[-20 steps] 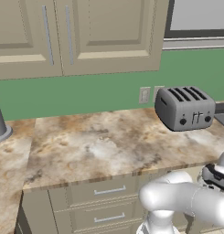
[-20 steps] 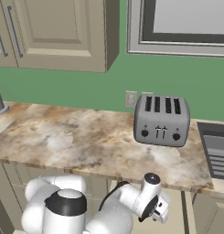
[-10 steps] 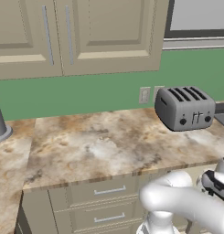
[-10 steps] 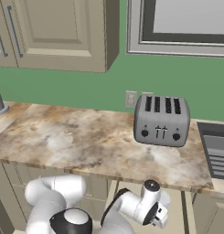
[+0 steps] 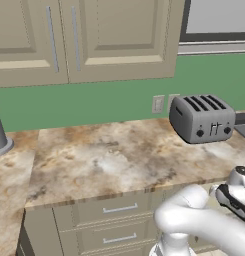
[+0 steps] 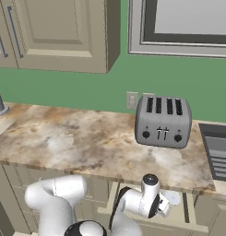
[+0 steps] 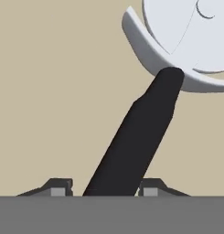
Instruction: Take the pizza cutter from the drawer on the right and place it on the dining counter for cutting.
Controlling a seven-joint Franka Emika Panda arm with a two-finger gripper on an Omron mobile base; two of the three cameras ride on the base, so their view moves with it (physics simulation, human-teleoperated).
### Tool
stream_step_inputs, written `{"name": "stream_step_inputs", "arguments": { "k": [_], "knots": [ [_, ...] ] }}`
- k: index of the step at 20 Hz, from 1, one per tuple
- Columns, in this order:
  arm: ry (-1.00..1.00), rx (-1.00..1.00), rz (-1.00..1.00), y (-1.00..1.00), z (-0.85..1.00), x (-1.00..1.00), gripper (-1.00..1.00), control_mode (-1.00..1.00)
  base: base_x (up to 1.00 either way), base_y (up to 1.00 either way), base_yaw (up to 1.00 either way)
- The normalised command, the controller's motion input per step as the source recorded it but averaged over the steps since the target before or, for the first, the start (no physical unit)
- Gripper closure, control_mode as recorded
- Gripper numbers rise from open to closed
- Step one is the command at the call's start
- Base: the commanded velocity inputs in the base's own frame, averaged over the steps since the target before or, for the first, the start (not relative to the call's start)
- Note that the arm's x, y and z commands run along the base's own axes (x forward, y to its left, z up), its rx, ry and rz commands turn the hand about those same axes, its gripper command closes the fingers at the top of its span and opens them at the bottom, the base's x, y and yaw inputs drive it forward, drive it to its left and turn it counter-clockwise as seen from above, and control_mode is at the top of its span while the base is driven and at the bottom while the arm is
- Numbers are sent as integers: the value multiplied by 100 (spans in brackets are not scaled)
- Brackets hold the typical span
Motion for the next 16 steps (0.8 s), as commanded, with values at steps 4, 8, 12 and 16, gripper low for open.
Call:
{"name": "stream_step_inputs", "arguments": {
  "k": [4,8,12,16],
  "knots": [
    [0,0,6,-15,-9,-57,100,-100,0,0,0],
    [0,0,6,-31,-27,-100,100,-100,0,0,0],
    [0,0,13,-23,-4,-100,100,-100,0,0,0],
    [-6,0,14,-2,82,-67,100,-100,0,0,0]
  ]
}}
